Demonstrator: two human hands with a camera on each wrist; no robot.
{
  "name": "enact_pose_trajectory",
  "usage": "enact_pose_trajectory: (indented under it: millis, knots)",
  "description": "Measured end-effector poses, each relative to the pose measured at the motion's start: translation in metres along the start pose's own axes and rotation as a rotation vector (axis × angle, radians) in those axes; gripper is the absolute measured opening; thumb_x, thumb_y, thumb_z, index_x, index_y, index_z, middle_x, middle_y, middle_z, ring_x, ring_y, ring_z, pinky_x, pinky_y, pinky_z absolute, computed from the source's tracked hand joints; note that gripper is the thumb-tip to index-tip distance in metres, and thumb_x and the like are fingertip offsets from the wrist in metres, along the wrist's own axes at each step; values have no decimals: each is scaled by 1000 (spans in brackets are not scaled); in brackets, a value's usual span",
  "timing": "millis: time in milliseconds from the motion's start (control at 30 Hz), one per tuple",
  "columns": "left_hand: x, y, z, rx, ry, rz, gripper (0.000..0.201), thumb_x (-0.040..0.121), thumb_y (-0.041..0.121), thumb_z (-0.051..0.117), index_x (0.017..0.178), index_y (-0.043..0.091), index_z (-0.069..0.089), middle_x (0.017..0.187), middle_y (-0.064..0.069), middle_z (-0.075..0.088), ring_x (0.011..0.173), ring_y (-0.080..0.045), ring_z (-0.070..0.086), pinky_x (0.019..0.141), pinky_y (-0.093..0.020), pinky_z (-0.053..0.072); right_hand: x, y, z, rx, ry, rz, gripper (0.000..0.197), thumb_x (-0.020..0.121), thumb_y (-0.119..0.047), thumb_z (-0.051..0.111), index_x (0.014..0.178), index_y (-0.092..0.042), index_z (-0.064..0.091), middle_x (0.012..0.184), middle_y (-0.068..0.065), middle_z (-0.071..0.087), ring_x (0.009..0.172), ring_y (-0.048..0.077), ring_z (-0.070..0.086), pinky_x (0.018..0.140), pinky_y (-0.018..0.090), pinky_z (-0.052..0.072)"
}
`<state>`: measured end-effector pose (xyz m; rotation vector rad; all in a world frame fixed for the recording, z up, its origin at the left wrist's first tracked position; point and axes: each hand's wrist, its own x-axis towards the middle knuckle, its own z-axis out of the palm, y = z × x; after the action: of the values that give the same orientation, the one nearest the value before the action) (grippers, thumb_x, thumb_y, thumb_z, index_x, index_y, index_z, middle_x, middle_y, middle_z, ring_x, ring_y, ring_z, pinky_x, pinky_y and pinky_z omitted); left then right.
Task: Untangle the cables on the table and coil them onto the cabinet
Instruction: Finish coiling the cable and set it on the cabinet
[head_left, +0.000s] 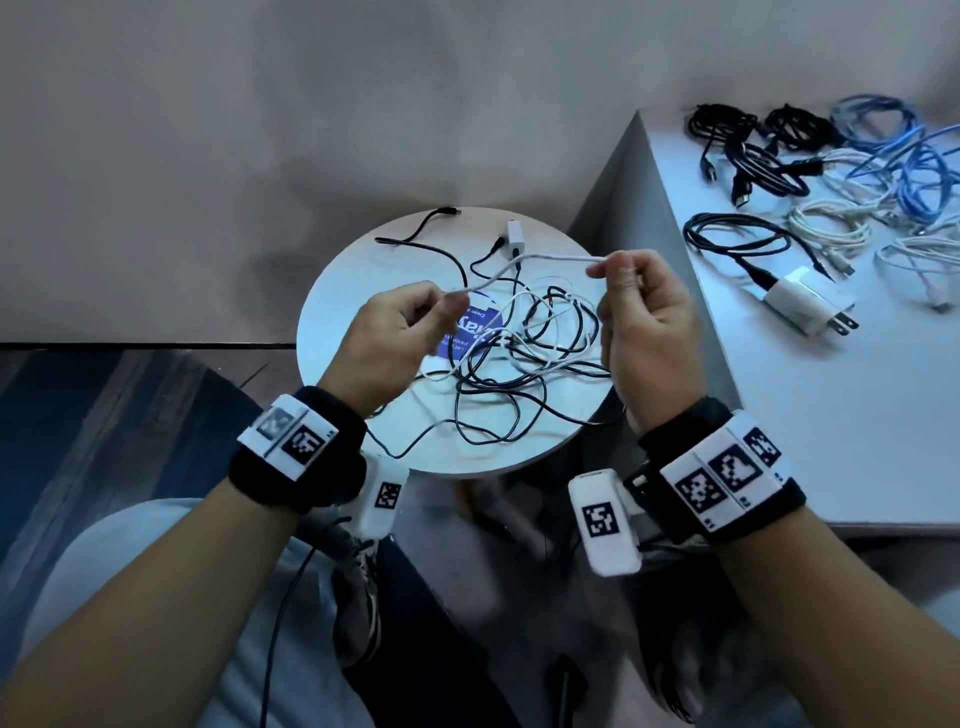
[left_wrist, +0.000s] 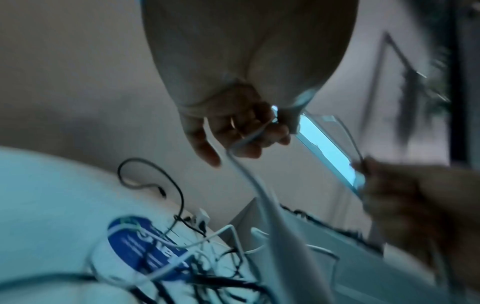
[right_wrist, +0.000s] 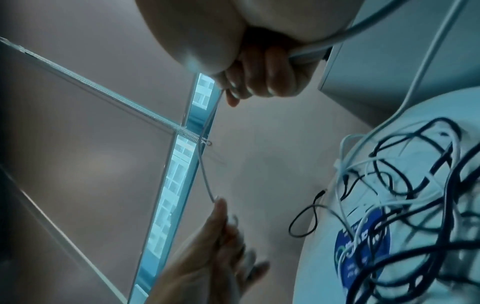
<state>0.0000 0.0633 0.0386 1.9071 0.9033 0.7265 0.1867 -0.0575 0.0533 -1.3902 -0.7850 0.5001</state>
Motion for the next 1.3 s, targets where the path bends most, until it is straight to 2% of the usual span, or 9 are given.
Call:
enact_pose_trajectory:
  millis: [67, 133, 300, 433, 500, 700, 933, 1067, 1300]
  knots:
    - [1, 5, -2, -316, -61, -134, 39, 96, 44, 56, 74, 12, 57, 52, 5, 37, 48, -16, 35, 53, -26, 45, 7, 5, -6, -183, 15, -6, 15, 103, -24, 50, 102, -25, 64, 71, 4, 56, 57, 22, 48, 52, 42, 42]
    - [-1, 11, 0, -487, -122, -216, 38, 95, 46, 53, 78, 12, 55, 53, 7, 24, 45, -14, 22, 43, -26, 34, 7, 8, -9, -433, -4, -31, 31, 98, -18, 49, 127, -25, 59, 108, 1, 66, 95, 17, 62, 88, 47, 52]
    - [-7, 13, 15, -398, -222, -202, 36, 96, 45, 55, 79, 15, 63, 59, 1, 20, 48, -12, 13, 43, -19, 16, -23, 0, 16, -717, -141, -446, 57, 89, -23, 48, 146, -16, 47, 145, 1, 52, 138, 18, 41, 121, 42, 16]
    - [-9, 15, 17, -531, -236, -236, 35, 98, 43, 51, 81, 15, 63, 60, -1, 17, 43, -11, 15, 42, -20, 17, -28, 3, 22, -475, -370, -202, 28, 102, -25, 51, 127, -19, 64, 89, -8, 69, 82, 14, 64, 82, 38, 53]
    - [-9, 16, 15, -783, -258, -310, 38, 100, 43, 45, 89, 11, 62, 57, 2, 23, 35, -9, 23, 38, -20, 22, -24, 7, 19, -386, -362, -99, 19, 102, -23, 56, 114, -21, 70, 65, -15, 59, 58, 8, 53, 60, 25, 45]
    - [-9, 21, 5, -1231, -372, -320, 46, 105, 36, 30, 129, 6, 56, 51, 7, 38, 36, -8, 17, 37, -20, 20, -17, 11, 15, -393, -323, -96, 21, 103, -31, 53, 110, -22, 71, 64, -11, 57, 59, 4, 48, 60, 18, 37]
    - [2, 19, -15, -1302, 18, -252, 45, 108, 27, 30, 141, -1, 43, 73, 11, 63, 51, -5, 48, 53, -19, 44, -39, 10, 23, -617, -766, 18, 49, 104, -26, 43, 151, -39, 37, 73, -9, 57, 66, 1, 51, 70, 22, 40]
    - [0, 22, -10, -892, 43, -178, 35, 109, 34, 32, 128, 13, 53, 101, -6, 76, 79, -23, 73, 73, -34, 59, -50, 4, 33, -541, -906, 76, 42, 101, -19, 50, 142, -25, 53, 58, -13, 47, 55, -2, 46, 60, 15, 36]
    - [-19, 18, 9, -108, -417, -22, 35, 104, 32, 47, 100, 4, 68, 61, -10, 62, 39, -19, 42, 40, -22, 36, -30, -15, 11, -708, -743, -178, 17, 90, -30, 65, 77, -19, 63, 53, -10, 50, 55, 7, 48, 55, 25, 36]
